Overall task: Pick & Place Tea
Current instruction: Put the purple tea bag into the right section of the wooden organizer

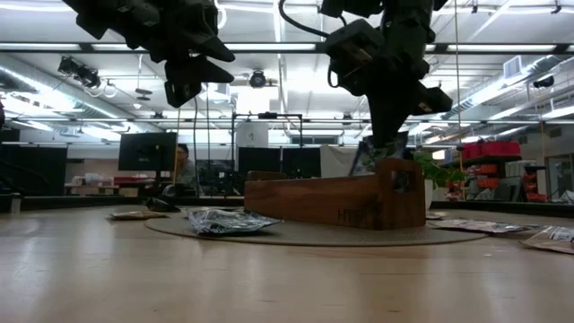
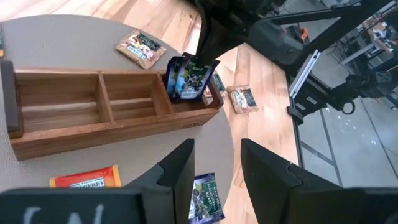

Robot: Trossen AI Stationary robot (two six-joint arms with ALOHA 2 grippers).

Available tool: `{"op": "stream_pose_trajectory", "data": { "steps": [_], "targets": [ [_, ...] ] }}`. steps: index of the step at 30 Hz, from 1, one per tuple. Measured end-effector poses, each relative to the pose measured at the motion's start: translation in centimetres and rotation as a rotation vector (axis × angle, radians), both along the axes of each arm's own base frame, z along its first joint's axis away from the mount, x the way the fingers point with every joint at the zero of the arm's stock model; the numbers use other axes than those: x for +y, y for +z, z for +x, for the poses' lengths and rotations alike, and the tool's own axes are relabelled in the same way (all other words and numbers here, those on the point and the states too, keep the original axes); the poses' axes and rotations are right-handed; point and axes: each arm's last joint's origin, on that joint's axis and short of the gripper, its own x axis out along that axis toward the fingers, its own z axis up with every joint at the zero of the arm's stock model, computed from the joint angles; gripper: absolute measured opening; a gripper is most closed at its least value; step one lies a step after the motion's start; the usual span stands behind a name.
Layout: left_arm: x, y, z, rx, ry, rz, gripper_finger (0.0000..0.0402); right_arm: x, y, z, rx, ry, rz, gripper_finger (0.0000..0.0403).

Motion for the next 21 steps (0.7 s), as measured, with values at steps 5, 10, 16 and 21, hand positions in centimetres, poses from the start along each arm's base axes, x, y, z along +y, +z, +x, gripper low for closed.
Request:
{"op": "stream_pose_trajectory", "data": {
  "steps": [5, 10, 16, 21],
  "targets": [
    [0.0, 0.0, 0.0, 0.004, 0.0, 0.001, 0.0135, -0.1, 0.0, -0.1, 0.01, -0.008, 0.004, 0.0023],
    [0.0, 0.0, 0.0, 0.004, 0.0, 0.0, 0.0135, -0.1, 0.0, -0.1, 0.013, -0.008, 0.004, 0.0059],
    [0.0, 0.0, 0.0, 0.004, 0.0, 0.0, 0.0135, -0.1, 0.0, 0.0, 0.0, -0.001, 0.002, 0.0102],
    [-0.1, 0.0, 0.0, 0.004, -0.028, -0.01, 0.0135, 0.0, 1.0, 0.2, -0.092, 0.032, -0.001, 0.0125]
  ]
}}
